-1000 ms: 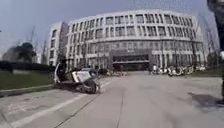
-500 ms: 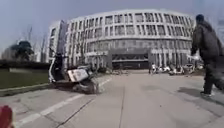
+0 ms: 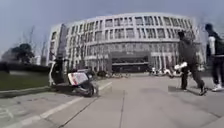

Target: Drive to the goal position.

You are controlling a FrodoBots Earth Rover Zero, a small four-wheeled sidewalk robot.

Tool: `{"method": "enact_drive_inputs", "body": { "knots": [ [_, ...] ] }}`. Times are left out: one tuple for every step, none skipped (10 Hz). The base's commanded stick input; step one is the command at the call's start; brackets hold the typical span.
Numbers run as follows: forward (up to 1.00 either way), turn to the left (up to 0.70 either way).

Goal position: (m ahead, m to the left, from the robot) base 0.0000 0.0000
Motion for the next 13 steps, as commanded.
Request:
{"method": "enact_drive_inputs", "body": {
  "knots": [
    [0.85, 0.0],
    [0.85, 0.0],
    [0.85, 0.0],
    [0.85, 0.0],
    [0.85, 0.0],
    [0.85, 0.0],
    [0.85, 0.0],
    [0.85, 0.0],
    [0.85, 0.0],
    [0.85, 0.0],
    [0.85, 0.0],
    [0.85, 0.0],
    [0.85, 0.0]
  ]
}}
